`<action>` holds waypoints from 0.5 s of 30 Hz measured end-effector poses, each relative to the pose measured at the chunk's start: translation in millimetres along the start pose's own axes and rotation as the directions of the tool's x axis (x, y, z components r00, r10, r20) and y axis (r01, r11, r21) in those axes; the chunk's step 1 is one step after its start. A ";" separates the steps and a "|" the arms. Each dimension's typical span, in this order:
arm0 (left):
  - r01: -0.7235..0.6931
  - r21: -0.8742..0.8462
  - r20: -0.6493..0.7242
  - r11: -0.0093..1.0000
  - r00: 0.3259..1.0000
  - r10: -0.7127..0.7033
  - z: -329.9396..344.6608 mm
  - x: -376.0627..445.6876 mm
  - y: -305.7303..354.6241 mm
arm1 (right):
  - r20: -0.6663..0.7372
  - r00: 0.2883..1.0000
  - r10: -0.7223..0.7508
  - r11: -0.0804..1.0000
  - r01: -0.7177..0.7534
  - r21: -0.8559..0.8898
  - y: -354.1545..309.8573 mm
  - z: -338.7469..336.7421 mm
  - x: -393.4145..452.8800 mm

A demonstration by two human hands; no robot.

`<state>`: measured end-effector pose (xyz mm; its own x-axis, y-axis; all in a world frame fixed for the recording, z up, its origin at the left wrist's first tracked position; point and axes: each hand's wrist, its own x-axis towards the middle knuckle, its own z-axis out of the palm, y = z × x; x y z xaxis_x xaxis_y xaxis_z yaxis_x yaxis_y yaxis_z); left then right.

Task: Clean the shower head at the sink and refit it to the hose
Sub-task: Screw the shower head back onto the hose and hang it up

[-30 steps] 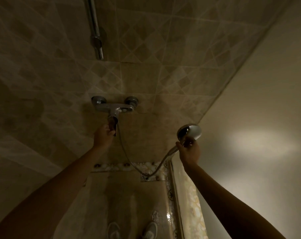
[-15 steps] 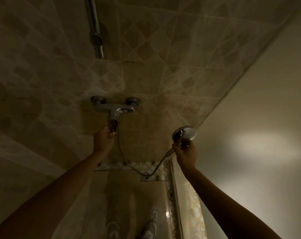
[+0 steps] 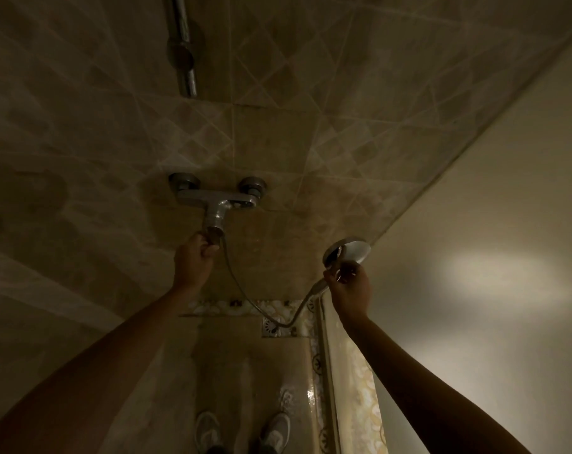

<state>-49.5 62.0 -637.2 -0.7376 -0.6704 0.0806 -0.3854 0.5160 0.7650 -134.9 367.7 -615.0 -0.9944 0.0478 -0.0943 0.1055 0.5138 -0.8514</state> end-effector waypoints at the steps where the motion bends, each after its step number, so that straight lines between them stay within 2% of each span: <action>1: 0.016 -0.001 -0.007 1.000 1.000 -0.016 0.6 -1.2 1.8 | -0.004 1.000 0.004 1.000 -0.004 0.006 -1.0 -0.3 -0.6; 7: 0.144 -0.021 -0.063 0.989 0.987 -0.145 5.8 -13.1 22.9 | 0.011 1.000 0.007 0.999 -0.007 0.040 -9.8 -6.0 -2.7; 9: 0.221 0.005 -0.027 0.975 0.975 -0.221 5.5 -18.3 31.6 | 0.029 0.999 -0.023 0.999 0.022 0.025 -15.4 -8.6 -2.4; 11: 0.379 0.047 0.062 0.924 0.922 -0.381 5.4 -26.6 41.4 | 0.052 0.997 -0.056 0.998 0.056 0.016 -25.1 -10.8 -2.0; 13: 0.516 0.035 0.218 0.856 0.832 -0.511 7.0 -37.5 57.1 | 0.061 0.994 -0.096 0.995 0.095 0.013 -38.4 -13.0 -1.1; 15: 0.490 0.016 0.406 0.871 0.793 -0.454 10.4 -44.6 79.3 | 0.060 0.990 -0.128 0.991 0.127 0.030 -53.5 -15.8 -0.2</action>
<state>-52.9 138.4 -586.7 -0.6354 -0.5493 -0.5427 -0.7065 0.1298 0.6957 -140.5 353.7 -561.3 -0.9974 -0.0700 -0.0150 -0.0213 0.4895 -0.8717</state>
